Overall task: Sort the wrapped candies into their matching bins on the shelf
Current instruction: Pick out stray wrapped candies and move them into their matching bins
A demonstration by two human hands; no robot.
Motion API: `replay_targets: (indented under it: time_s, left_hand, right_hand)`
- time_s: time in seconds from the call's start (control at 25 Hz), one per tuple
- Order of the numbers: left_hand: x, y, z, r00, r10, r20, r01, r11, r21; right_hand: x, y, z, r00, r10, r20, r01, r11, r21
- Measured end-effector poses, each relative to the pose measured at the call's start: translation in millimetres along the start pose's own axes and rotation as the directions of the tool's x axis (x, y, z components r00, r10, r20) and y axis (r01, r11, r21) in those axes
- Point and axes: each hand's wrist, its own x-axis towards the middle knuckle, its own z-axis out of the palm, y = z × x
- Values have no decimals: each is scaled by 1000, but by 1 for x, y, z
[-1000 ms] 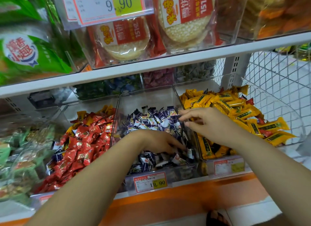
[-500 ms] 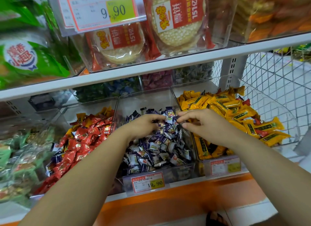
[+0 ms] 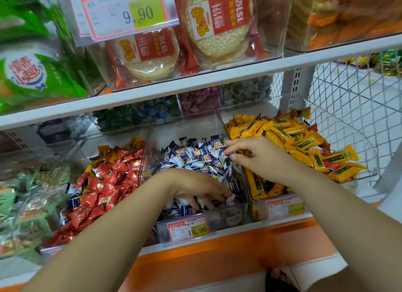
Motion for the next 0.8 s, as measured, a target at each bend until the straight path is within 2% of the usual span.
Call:
replay_targets:
  time_s: [0.16, 0.32, 0.4, 0.64, 0.72, 0.8]
  left_hand:
    - [6, -2, -9, 990, 31, -137, -32, 999, -8]
    - [8, -7, -20, 963, 30, -266, -69, 988, -136]
    - [7, -10, -25, 937, 35, -347, -83, 989, -124]
    - [-17, -14, -31, 883, 99, -458, -144, 987, -65]
    - [-37, -24, -32, 830, 170, -531, -221, 975, -34]
    - [-59, -39, -30, 702, 262, -663, -270, 958, 93]
  right_hand:
    - [1, 0, 0, 1000, -2, -4, 2, 1000, -1]
    - [1, 0, 0, 1000, -5, -10, 5, 1000, -11]
    - [1, -1, 0, 1000, -5, -14, 5, 1000, -8]
    - [0, -6, 1, 1000, 15, -10, -15, 999, -33]
    - [-1, -14, 3, 998, 18, -53, -22, 996, -82]
    - [-1, -27, 6, 993, -30, -113, 15, 990, -137]
